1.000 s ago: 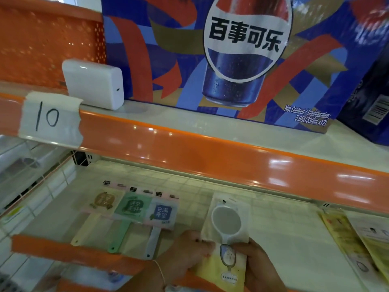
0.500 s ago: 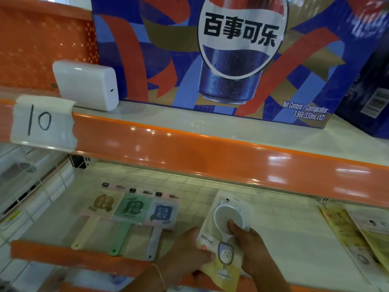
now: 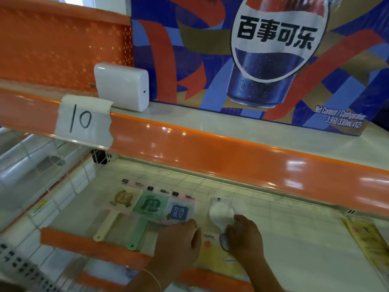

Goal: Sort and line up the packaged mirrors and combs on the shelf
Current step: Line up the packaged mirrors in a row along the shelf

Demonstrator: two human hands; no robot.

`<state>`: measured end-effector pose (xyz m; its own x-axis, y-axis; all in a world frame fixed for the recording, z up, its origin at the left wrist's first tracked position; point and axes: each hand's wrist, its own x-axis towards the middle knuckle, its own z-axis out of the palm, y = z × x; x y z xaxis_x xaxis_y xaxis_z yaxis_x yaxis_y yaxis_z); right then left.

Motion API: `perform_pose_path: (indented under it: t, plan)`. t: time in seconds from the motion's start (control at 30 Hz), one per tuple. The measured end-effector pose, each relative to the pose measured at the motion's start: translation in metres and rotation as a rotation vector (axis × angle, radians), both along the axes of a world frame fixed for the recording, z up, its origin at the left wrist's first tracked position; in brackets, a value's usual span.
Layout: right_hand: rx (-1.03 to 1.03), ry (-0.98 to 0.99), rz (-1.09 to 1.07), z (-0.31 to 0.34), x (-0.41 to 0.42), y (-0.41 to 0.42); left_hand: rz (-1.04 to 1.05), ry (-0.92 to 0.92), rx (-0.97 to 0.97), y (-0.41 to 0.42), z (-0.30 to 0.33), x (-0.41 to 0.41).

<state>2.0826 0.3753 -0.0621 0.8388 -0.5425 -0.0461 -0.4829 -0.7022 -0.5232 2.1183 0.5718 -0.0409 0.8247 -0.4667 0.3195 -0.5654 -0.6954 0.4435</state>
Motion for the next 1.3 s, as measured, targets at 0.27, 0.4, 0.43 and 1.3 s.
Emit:
perform_pose_path:
  t: [0.27, 0.4, 0.43, 1.3]
  plan:
    - [-0.185, 0.031, 0.187, -0.013, -0.009, 0.015, -0.099, -0.212, -0.248, 0.051, -0.033, 0.030]
    - [-0.205, 0.013, 0.197, -0.020, -0.008, 0.019, -0.121, -0.200, -0.222, 0.054, -0.044, 0.028]
    - [-0.205, 0.023, 0.202, -0.021, -0.008, 0.020, -0.113, -0.195, -0.209, 0.054, -0.045, 0.028]
    - [-0.172, -0.254, 0.159, -0.022, -0.013, 0.037, -0.140, -0.273, -0.096, 0.053, -0.047, 0.025]
